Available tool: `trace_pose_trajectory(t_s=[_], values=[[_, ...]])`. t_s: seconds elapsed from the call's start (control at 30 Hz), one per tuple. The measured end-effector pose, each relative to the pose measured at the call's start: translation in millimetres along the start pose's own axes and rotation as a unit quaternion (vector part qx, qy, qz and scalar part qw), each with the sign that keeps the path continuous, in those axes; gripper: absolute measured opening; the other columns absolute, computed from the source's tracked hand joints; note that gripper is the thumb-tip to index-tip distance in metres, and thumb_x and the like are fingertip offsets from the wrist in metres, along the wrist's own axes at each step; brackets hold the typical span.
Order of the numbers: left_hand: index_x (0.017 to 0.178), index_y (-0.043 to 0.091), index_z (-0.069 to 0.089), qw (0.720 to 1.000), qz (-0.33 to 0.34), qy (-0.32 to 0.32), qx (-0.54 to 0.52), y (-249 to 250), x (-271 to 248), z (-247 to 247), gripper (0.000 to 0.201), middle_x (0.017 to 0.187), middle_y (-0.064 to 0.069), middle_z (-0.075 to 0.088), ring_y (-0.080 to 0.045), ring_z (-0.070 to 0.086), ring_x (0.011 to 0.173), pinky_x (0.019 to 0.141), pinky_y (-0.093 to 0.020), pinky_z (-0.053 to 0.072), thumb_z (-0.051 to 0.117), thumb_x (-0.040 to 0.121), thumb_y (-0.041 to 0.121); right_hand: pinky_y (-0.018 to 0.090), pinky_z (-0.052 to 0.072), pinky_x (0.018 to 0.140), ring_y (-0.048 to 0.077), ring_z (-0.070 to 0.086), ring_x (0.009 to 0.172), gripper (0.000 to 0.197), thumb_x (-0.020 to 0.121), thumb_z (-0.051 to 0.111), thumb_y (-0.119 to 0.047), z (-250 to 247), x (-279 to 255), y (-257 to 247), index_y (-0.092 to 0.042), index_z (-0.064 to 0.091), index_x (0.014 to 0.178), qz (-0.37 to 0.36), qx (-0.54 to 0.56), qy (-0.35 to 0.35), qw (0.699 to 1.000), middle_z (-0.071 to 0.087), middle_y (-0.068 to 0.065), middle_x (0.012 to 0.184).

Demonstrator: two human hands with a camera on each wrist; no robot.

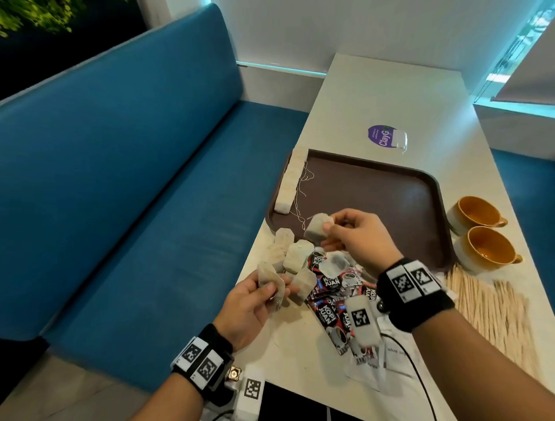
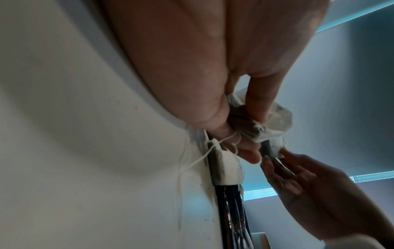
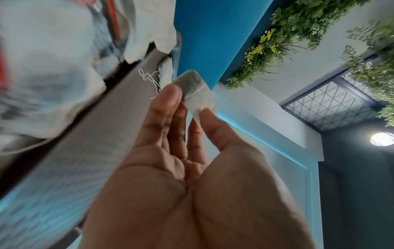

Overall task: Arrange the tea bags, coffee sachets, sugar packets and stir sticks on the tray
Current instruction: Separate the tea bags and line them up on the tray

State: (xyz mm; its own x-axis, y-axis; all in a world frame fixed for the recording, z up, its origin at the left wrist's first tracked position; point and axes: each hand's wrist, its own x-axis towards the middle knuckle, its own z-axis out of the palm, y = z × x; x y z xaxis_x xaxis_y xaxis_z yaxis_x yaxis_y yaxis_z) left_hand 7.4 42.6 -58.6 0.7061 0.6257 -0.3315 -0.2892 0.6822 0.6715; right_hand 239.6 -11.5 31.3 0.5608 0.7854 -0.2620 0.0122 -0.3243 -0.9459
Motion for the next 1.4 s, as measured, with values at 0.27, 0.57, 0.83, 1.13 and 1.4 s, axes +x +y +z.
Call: trace_pose_trajectory(t_s=[0.27, 0.57, 0.83, 1.13, 1.4], values=[[0.132, 0.000, 0.057, 1.000, 0.005, 0.022, 0.018, 1, 4, -1, 0.038, 0.113, -0.031, 0.069, -0.036, 0.069, 0.089, 0.075, -0.037, 0.061, 0.059, 0.094, 0.003, 0.032, 0.058, 0.075, 0.015, 0.069, 0.074, 0.010, 0.090, 0.074, -0.028, 22, 89, -19, -0.021, 0.071, 0.084, -0.061, -0.187, 0.024, 0.980, 0.075, -0.002, 0.081], [0.133, -0.001, 0.050, 1.000, -0.013, -0.007, -0.007, 4, 3, 1, 0.038, 0.106, -0.032, 0.068, -0.041, 0.072, 0.085, 0.061, -0.036, 0.063, 0.056, 0.096, 0.006, 0.033, 0.063, 0.065, 0.021, 0.067, 0.060, 0.009, 0.095, 0.069, -0.007, 63, 121, -15, -0.004, 0.061, 0.097, 0.082, -0.124, -0.105, 0.983, 0.067, 0.016, 0.080], [0.131, -0.001, 0.047, 1.000, -0.007, -0.018, -0.022, 4, 4, 3, 0.039, 0.102, -0.030, 0.070, -0.038, 0.073, 0.077, 0.059, -0.031, 0.062, 0.056, 0.093, 0.002, 0.045, 0.065, 0.068, 0.032, 0.073, 0.068, 0.030, 0.087, 0.080, -0.010, 61, 133, -10, -0.014, 0.060, 0.109, 0.042, -0.176, -0.037, 0.983, 0.073, 0.014, 0.090], [0.130, 0.000, 0.051, 1.000, 0.002, -0.016, 0.013, 2, 3, -3, 0.046, 0.107, -0.031, 0.070, -0.034, 0.073, 0.088, 0.075, -0.037, 0.057, 0.059, 0.085, 0.002, 0.032, 0.062, 0.062, 0.016, 0.066, 0.064, 0.024, 0.076, 0.090, -0.022, 64, 129, -9, -0.023, 0.073, 0.093, 0.006, -0.302, -0.100, 0.948, 0.069, 0.005, 0.084], [0.121, -0.003, 0.057, 0.997, -0.004, -0.031, 0.064, 3, 1, -1, 0.036, 0.110, -0.031, 0.071, -0.034, 0.074, 0.093, 0.077, -0.033, 0.056, 0.058, 0.086, 0.006, 0.037, 0.063, 0.075, 0.016, 0.065, 0.071, 0.026, 0.070, 0.092, -0.026, 67, 135, -9, -0.028, 0.073, 0.088, -0.016, -0.329, -0.093, 0.940, 0.069, 0.003, 0.090]])
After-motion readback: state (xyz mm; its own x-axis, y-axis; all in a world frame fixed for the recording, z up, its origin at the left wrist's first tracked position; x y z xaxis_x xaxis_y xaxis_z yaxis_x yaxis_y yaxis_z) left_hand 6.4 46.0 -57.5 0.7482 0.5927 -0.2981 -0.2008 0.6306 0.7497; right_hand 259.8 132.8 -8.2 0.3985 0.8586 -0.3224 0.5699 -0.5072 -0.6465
